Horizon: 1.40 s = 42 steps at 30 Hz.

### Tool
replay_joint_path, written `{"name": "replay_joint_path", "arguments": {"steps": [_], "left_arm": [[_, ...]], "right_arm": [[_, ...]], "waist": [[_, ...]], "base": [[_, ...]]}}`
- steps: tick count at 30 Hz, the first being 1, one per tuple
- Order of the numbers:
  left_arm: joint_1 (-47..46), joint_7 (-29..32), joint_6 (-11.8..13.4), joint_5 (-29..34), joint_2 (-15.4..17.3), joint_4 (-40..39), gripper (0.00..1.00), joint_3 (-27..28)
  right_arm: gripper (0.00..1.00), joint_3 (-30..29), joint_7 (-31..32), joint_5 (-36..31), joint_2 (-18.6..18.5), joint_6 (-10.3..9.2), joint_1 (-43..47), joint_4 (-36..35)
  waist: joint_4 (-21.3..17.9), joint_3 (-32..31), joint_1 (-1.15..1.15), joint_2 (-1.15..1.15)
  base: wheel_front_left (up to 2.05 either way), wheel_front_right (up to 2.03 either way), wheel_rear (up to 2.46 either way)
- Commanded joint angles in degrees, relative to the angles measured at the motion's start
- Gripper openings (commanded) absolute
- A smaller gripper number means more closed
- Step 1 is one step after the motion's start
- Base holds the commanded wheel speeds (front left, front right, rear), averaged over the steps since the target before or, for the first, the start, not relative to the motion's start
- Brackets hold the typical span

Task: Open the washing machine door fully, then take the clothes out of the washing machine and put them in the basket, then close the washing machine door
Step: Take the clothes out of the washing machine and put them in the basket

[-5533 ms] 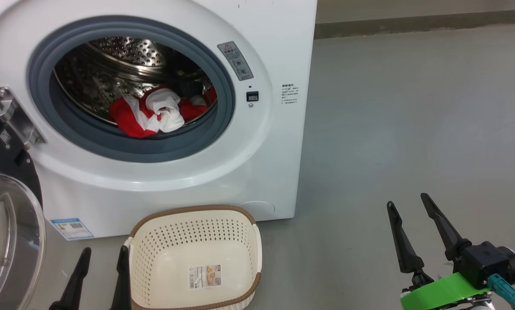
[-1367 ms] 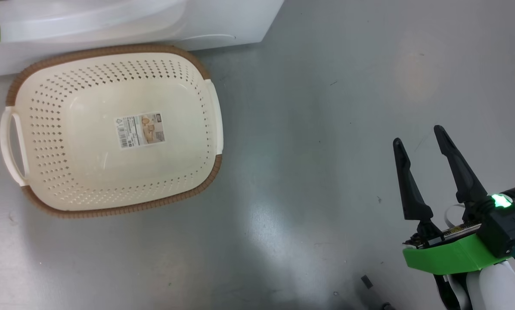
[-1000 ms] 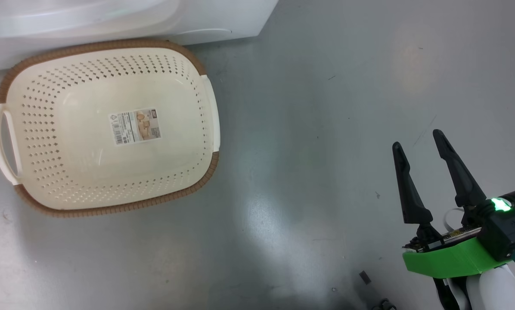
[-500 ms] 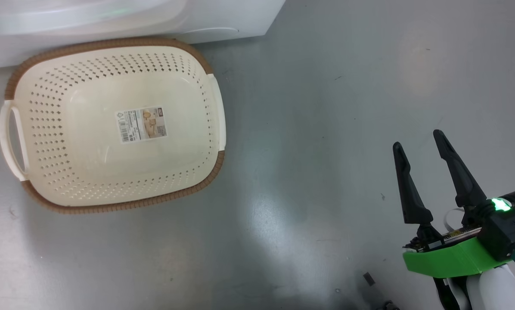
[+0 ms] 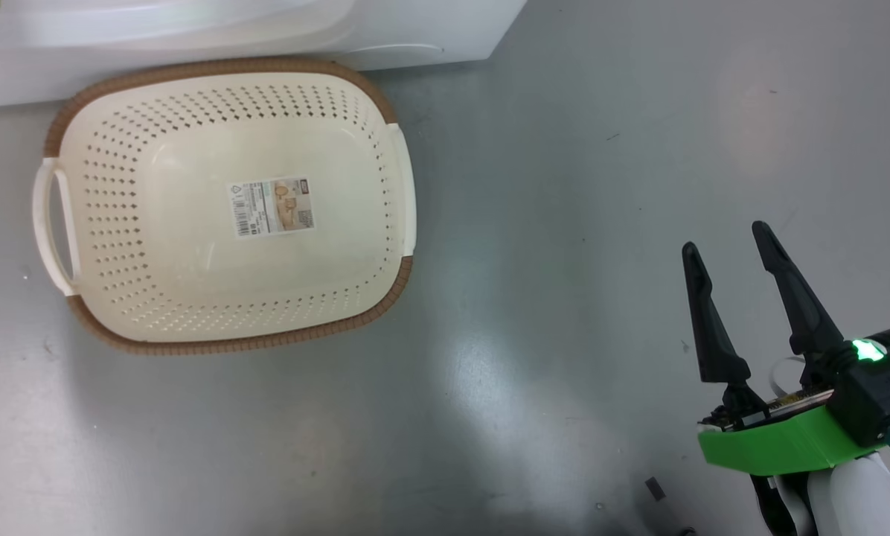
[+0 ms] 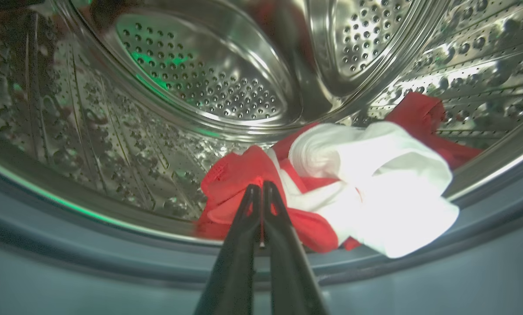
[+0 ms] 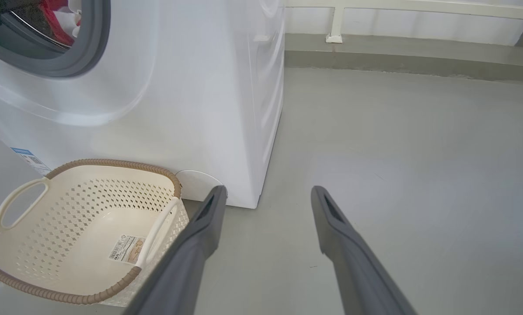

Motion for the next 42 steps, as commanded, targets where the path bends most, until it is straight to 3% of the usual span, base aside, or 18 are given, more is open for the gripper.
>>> {"name": "replay_joint_path", "arguments": {"steps": [1,23,42], "left_arm": [[0.03,-0.65,0.19,0.17,2.65,-2.49,0.0,-0.06],[22.66,-0.68,2.46,-0.86,6.0,-30.61,0.0,3.68],[44.66,0.58,4.89,-7.14,7.54,-47.46,0.0,8.24]], "right_arm": [[1.0,1.08,-0.36,-0.4,-0.19,0.35,-0.08,-0.94],[1.0,2.04,-0.36,0.93,-0.19,0.35,-4.29,2.07],[1.0,2.5,-0.36,2.83,-0.19,0.35,-4.33,4.7]], "waist": [[0.5,0.06,0.0,0.0],[1.29,-6.75,0.0,0.0],[-0.63,-16.31,0.0,0.0]], "base": [[0.0,0.0,0.0],[0.0,0.0,0.0],[0.0,0.0,0.0]]}}
